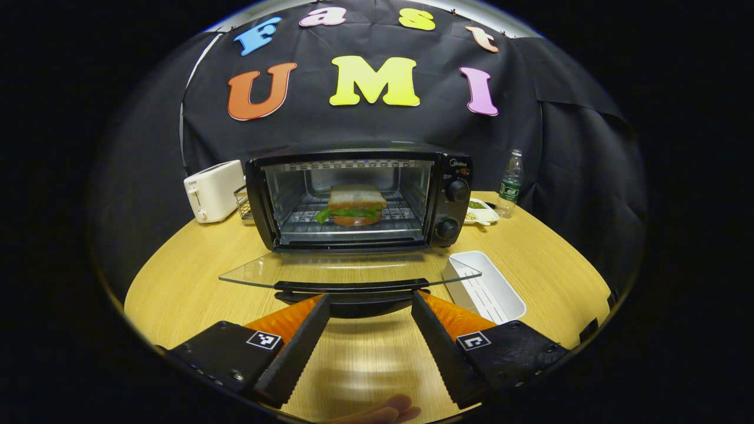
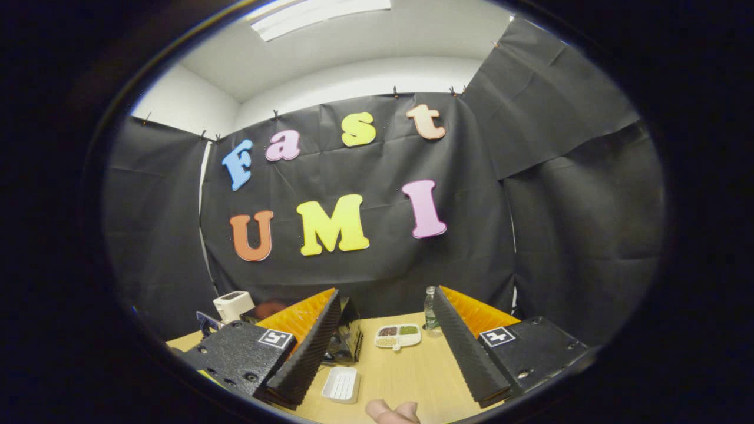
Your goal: Open the electric oven with the left hand, put the food in, and close the electric oven.
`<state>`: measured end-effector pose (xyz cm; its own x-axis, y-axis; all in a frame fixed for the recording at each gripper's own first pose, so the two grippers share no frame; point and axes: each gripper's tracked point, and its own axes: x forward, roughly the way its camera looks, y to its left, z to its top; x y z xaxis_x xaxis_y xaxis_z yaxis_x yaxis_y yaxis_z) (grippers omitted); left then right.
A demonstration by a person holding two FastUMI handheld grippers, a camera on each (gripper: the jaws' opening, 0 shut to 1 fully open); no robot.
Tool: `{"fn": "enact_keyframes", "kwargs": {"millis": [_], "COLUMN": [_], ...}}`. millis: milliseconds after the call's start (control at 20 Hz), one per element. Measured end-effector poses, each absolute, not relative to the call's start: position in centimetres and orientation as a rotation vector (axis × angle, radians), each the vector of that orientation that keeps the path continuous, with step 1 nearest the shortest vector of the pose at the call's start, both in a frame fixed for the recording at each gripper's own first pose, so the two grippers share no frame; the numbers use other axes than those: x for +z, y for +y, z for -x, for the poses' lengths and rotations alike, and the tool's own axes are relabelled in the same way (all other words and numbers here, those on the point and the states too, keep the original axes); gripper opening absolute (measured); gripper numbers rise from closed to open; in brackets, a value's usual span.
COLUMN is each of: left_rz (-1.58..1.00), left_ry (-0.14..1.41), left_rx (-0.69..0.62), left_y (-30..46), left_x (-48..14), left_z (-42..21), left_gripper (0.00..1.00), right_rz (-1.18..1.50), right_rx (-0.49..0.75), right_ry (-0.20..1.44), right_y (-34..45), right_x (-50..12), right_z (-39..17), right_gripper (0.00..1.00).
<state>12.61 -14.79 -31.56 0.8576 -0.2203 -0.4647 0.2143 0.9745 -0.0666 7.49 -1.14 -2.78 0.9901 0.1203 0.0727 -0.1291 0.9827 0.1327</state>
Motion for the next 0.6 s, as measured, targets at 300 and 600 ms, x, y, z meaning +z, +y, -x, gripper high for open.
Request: {"fn": "enact_keyframes", "kwargs": {"millis": [300, 600], "left_rz": [-0.002, -0.006], "left_ry": [0.411, 0.301], "left_rx": [-0.206, -0.158], "left_y": [-14.5, -13.6], "left_x": [-28.7, -25.8], "left_z": [-14.1, -17.1], "left_gripper": [0.93, 0.97], "right_rz": [-0.133, -0.133], "right_rx": [0.106, 0.092], "right_ry": [-0.073, -0.073], "right_y": [-1.7, -2.2], "right_x": [-2.8, -2.8], "right_z": [-7.0, -6.5], "right_gripper": [1.00, 1.00]}}
